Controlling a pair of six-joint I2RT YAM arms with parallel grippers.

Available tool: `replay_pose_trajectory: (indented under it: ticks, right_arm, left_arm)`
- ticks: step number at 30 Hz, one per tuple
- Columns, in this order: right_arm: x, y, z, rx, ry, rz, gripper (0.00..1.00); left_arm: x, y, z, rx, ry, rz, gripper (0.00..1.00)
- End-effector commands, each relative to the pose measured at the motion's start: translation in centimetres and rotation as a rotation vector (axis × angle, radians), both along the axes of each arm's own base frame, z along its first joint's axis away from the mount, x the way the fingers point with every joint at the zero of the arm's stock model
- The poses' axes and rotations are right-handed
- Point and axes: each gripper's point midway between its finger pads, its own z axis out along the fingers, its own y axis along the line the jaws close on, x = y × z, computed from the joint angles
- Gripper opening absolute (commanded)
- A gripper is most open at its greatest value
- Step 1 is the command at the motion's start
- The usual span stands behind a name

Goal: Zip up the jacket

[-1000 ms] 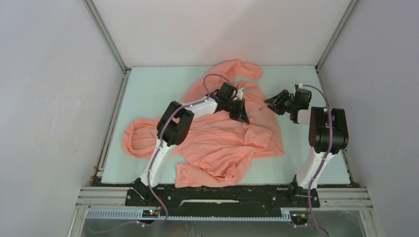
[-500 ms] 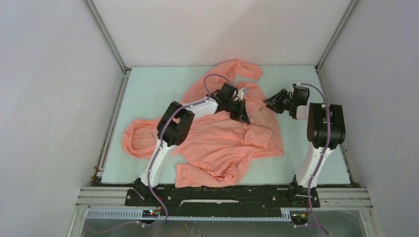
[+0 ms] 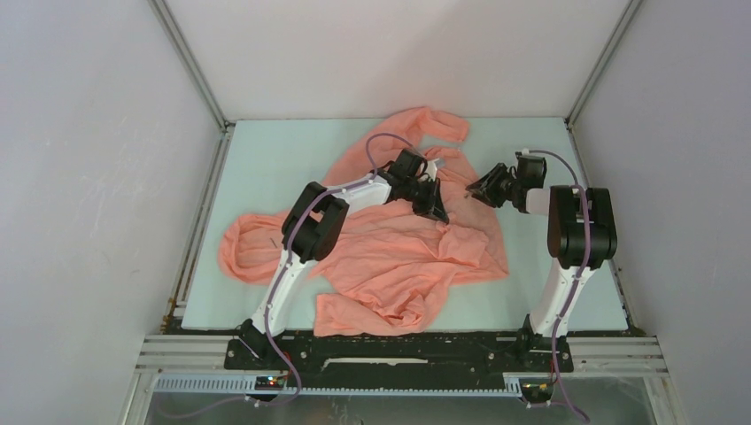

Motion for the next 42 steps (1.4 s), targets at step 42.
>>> replay_pose_trajectory:
  ticks: [42]
  right_arm:
    - [2.7, 0.4, 2.3, -0.242, 0.000, 0.212, 0.40]
  left_arm:
    - [0.1, -1.0, 3.0, -0.058, -0.071, -0.029, 0.00]
